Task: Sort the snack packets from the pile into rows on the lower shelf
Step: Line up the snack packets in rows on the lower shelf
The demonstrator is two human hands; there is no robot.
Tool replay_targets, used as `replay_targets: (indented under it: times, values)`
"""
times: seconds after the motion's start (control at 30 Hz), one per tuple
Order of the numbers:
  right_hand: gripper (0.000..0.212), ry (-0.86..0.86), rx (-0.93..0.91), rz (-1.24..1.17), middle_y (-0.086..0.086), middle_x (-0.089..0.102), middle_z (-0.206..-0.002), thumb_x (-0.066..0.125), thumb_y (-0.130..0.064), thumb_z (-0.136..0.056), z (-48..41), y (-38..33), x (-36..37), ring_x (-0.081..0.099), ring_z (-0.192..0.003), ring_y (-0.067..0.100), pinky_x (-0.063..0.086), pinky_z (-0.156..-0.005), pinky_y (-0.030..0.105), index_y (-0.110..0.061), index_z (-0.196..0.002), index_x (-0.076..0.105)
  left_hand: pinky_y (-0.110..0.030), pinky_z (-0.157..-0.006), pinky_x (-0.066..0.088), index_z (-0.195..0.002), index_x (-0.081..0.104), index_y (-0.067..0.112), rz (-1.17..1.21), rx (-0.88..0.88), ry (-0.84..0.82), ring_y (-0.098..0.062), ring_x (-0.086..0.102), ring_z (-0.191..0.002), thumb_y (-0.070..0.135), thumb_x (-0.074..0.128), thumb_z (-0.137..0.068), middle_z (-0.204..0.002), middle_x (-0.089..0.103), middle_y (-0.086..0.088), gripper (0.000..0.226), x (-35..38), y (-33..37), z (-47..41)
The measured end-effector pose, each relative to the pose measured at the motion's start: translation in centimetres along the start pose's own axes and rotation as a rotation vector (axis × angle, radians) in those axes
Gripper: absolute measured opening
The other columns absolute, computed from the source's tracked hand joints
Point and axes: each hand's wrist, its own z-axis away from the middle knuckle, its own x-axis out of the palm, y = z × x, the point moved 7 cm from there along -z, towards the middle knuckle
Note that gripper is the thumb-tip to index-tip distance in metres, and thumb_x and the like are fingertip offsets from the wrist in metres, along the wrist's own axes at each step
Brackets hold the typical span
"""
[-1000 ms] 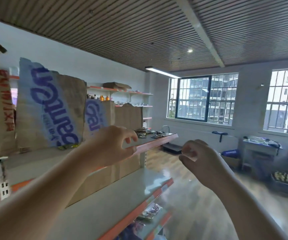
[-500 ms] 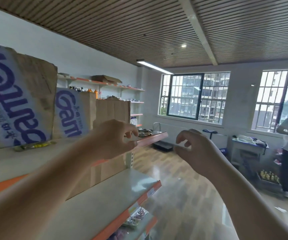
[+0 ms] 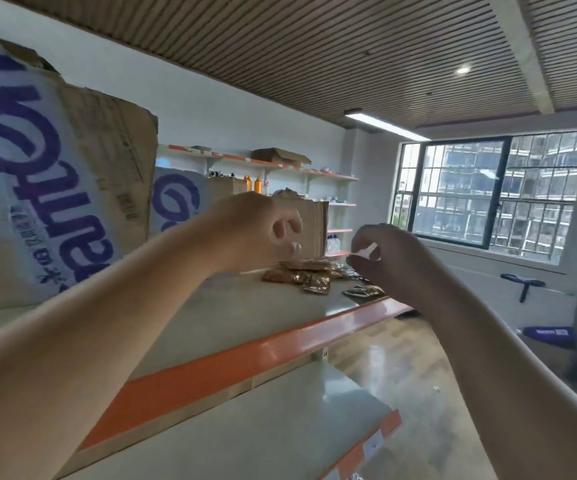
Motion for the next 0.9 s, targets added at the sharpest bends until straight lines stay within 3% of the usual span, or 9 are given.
replay_targets:
  times: [0.07, 0.2, 0.27, 0.33, 0.43, 0.5, 0.63, 0.77, 0.9]
  values:
    - [0.014, -0.029, -0.013, -0.042, -0.013, 0.058, -0.098, 0.074, -0.033, -0.091, -2.5, 0.0, 2.1, 0.060, -0.082, 0.006, 0.040, -0.059, 0.023, -0.032, -0.092, 0.060, -0.025, -0.076, 0.056, -0.121, 0.064, 0.041, -0.010, -0.046, -0.010, 0.004, 0.061, -0.087, 0.055, 0.066, -0.092, -0.098, 0.064, 0.022, 0.032, -0.1, -2.1, -0.5]
    - [0.016, -0.085, -0.001, 0.026, -0.005, 0.061, -0.102, 0.074, -0.035, -0.090, -7.3, 1.2, 5.7, 0.060, -0.087, 0.016, 0.048, -0.070, 0.030, -0.031, -0.091, 0.058, -0.015, -0.065, 0.046, -0.111, 0.061, 0.053, 0.016, -0.201, -0.017, 0.008, 0.063, -0.082, 0.060, 0.066, -0.091, -0.095, 0.065, 0.025, 0.022, -0.2, -7.0, -0.4]
    - [0.015, -0.206, 0.084, 0.117, -0.001, 0.064, -0.102, 0.072, -0.039, -0.092, -9.5, 2.9, 7.9, 0.063, -0.090, 0.021, 0.055, -0.080, 0.035, -0.026, -0.095, 0.064, -0.019, -0.066, 0.047, -0.112, 0.060, 0.054, 0.018, -0.320, -0.044, 0.005, 0.063, -0.084, 0.060, 0.065, -0.091, -0.097, 0.065, 0.024, 0.022, 0.5, -10.4, 0.4]
    - [0.028, -0.403, 0.169, 0.197, 0.004, 0.065, -0.102, 0.068, -0.041, -0.094, -11.3, 4.9, 11.3, 0.064, -0.094, 0.023, 0.055, -0.087, 0.034, -0.017, -0.108, 0.069, -0.024, -0.069, 0.048, -0.118, 0.062, 0.050, -0.027, -0.488, -0.078, 0.000, 0.062, -0.090, 0.058, 0.067, -0.092, -0.101, 0.064, 0.022, 0.028, 1.7, -14.5, 2.1]
    - [0.043, -0.624, 0.154, 0.293, 0.005, 0.064, -0.092, 0.064, -0.044, -0.094, -12.2, 6.9, 16.3, 0.060, -0.085, 0.021, 0.048, -0.073, 0.027, -0.006, -0.115, 0.069, -0.028, -0.079, 0.051, -0.128, 0.063, 0.045, -0.098, -0.717, -0.199, -0.002, 0.060, -0.095, 0.055, 0.070, -0.091, -0.105, 0.060, 0.023, 0.039, 3.8, -19.2, 5.1]
    - [0.041, -0.698, 0.125, 0.314, 0.008, 0.069, -0.102, 0.062, -0.042, -0.093, -12.3, 7.6, 18.8, 0.058, -0.086, 0.024, 0.043, -0.065, 0.027, -0.009, -0.116, 0.069, -0.029, -0.088, 0.050, -0.135, 0.059, 0.045, -0.153, -0.829, -0.376, -0.004, 0.058, -0.101, 0.056, 0.070, -0.091, -0.108, 0.056, 0.024, 0.046, 5.1, -20.9, 6.6]
    - [0.037, -0.722, 0.033, 0.384, -0.001, 0.067, -0.108, 0.059, -0.043, -0.090, -12.5, 8.6, 21.1, 0.060, -0.090, 0.018, 0.040, -0.062, 0.023, -0.024, -0.121, 0.067, -0.032, -0.104, 0.048, -0.144, 0.051, 0.047, -0.272, -0.952, -0.570, -0.011, 0.056, -0.119, 0.055, 0.070, -0.091, -0.135, 0.057, 0.014, 0.057, 5.9, -22.7, 8.0]
    - [0.061, -0.684, -0.016, 0.285, 0.002, 0.062, -0.133, 0.068, -0.055, -0.088, -12.0, 8.6, 21.3, 0.060, -0.114, 0.024, 0.047, -0.084, 0.030, -0.029, -0.141, 0.052, -0.033, -0.113, 0.042, -0.150, 0.046, 0.041, -0.336, -0.997, -0.779, -0.012, 0.051, -0.130, 0.040, 0.070, -0.091, -0.150, 0.051, 0.011, 0.065, 6.6, -23.5, 9.8]
    - [0.066, -0.655, -0.092, 0.288, -0.005, 0.067, -0.111, 0.066, -0.065, -0.085, -10.1, 7.8, 20.2, 0.063, -0.094, 0.017, 0.052, -0.080, 0.029, -0.033, -0.140, 0.049, -0.034, -0.107, 0.048, -0.145, 0.051, 0.046, -0.361, -0.993, -0.734, -0.010, 0.056, -0.119, 0.039, 0.079, -0.085, -0.136, 0.057, 0.014, 0.067, 6.1, -23.1, 9.9]
